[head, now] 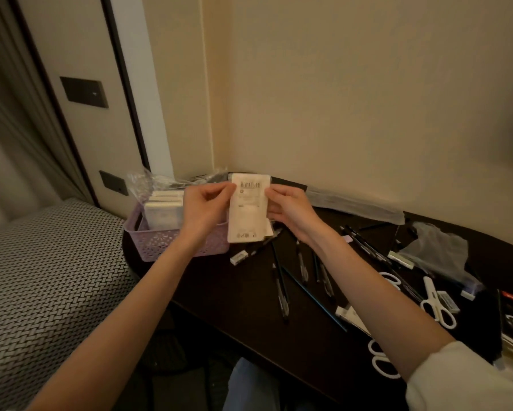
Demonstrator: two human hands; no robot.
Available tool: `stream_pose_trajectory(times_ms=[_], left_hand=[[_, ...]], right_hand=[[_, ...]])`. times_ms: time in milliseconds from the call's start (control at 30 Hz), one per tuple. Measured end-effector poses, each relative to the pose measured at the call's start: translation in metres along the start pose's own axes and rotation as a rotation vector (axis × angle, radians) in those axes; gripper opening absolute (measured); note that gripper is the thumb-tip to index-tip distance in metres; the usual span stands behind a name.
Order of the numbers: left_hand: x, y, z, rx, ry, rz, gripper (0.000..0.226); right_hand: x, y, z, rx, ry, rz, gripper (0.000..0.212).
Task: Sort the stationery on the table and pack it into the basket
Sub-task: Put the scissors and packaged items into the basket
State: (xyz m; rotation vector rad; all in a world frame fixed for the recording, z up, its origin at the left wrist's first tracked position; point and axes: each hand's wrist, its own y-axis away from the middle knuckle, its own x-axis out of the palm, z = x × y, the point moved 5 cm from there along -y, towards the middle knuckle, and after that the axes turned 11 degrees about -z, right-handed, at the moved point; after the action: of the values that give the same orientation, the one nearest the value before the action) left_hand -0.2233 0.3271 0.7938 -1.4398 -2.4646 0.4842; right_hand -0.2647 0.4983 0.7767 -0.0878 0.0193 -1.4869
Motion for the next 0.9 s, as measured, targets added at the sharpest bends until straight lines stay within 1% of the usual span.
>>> stream_pose_trajectory(times_ms=[67,133,200,233,300,333,400,467,567,633,700,800,900], left_hand=[[-0.008,-0.013,-0.017,0.212,-0.097,-0.020,0.016],[-0.014,-0.023,-0.032,0.486,-0.245,-0.042,0.017],[-0.018,-0.030,-0.039,0.769,-0.388,-0.003,0.021],[-0.021,-0.034,-0.037,0.868,-0.456,0.030,0.029],[-0.027,-0.042,-0.022,0.977,-0.605,0.117,0.039],[-0.031,-0.044,-0.013,1.016,-0.690,0.152,0.037],[-0.037,-0.041,0.007,1.080,-0.844,0.215,0.033],[-0.043,-0.039,0.026,1.069,-0.952,0.258,0.036],[-0.047,-0.044,0.049,0.985,-1.051,0.312,0.042],[-0.046,-0.050,0.062,0.833,-1.154,0.383,0.037],[-0.047,-0.057,0.072,0.693,-1.237,0.397,0.034],[-0.053,-0.065,0.083,0.557,-1.229,0.347,0.033],[-0.058,-0.070,0.090,0.406,-1.090,0.315,0.016]], right_hand=[[0.015,-0.012,0.008,-0.034,0.023,-0.050,0.023],[0.029,-0.025,0.015,-0.042,0.052,-0.104,0.015],[0.042,-0.036,0.017,0.016,0.019,-0.095,0.010],[0.048,-0.041,0.017,0.073,-0.047,-0.059,0.009],[0.058,-0.046,0.012,0.177,-0.160,-0.003,0.007],[0.059,-0.050,0.007,0.189,-0.145,-0.001,0.006],[0.059,-0.055,-0.006,0.174,-0.056,-0.035,0.012],[0.059,-0.059,-0.021,0.174,0.009,-0.062,0.014],[0.060,-0.062,-0.042,0.179,0.102,-0.083,0.016],[0.062,-0.064,-0.051,0.157,0.159,-0.088,0.019],[0.065,-0.062,-0.057,0.140,0.197,-0.068,0.019],[0.067,-0.058,-0.062,0.103,0.240,-0.033,0.017],[0.066,-0.056,-0.064,0.083,0.259,-0.033,0.017]])
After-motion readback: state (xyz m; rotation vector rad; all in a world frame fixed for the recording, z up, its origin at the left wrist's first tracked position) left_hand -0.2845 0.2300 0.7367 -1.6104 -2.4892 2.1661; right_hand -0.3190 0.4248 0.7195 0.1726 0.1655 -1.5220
